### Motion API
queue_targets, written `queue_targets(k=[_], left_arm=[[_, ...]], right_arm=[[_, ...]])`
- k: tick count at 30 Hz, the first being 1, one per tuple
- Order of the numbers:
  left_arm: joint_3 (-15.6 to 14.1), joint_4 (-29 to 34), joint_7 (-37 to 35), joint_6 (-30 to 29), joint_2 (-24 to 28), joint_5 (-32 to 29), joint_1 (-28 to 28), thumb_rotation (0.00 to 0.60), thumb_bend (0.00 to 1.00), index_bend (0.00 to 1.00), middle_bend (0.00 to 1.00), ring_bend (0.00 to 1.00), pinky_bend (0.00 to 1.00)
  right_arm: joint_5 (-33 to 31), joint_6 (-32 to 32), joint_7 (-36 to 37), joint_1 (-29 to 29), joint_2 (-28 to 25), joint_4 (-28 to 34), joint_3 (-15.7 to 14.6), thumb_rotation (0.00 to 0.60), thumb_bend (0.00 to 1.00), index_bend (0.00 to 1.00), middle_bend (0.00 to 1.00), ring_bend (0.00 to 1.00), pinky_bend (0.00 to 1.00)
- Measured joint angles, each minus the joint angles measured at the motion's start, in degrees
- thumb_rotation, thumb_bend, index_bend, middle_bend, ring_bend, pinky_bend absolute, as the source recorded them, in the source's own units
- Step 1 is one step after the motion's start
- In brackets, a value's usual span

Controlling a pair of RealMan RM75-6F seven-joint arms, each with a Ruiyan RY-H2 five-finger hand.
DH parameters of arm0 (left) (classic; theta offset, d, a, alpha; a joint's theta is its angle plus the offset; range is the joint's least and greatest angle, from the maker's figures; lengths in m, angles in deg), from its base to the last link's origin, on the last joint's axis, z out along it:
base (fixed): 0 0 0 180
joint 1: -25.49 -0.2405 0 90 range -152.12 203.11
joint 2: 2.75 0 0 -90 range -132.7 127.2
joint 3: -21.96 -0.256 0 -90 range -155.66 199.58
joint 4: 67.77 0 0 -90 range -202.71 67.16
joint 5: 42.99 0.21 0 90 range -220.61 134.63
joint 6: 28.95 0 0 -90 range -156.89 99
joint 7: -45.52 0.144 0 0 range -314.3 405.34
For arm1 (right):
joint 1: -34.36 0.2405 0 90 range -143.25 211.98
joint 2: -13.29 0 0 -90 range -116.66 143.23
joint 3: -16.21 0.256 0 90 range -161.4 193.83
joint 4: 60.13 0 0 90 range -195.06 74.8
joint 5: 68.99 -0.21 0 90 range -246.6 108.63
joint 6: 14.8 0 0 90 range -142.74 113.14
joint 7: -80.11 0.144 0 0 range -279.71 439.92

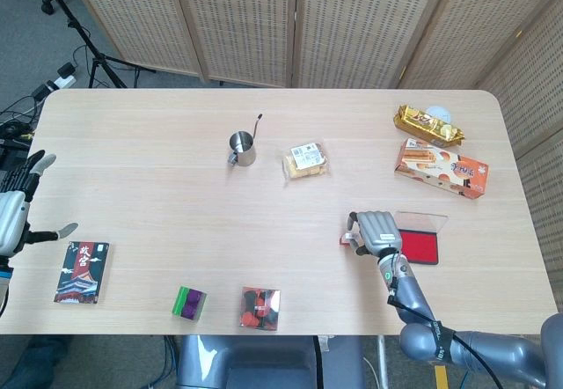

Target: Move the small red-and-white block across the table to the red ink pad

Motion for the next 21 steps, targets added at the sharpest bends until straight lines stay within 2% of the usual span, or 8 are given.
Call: queue_targets(k=[21], left_arm=[[-0.13,0.21,-0.5,-0.21,0.32,0.34,-0.16,0.6,0.0,0.0,0.0,0.0,0.0]], right_arm=[[1.14,1.02,0.8,-0.37,-1.21,2.84,0.25,0.6,0.67,0.37,0.92,0.99,1.0]])
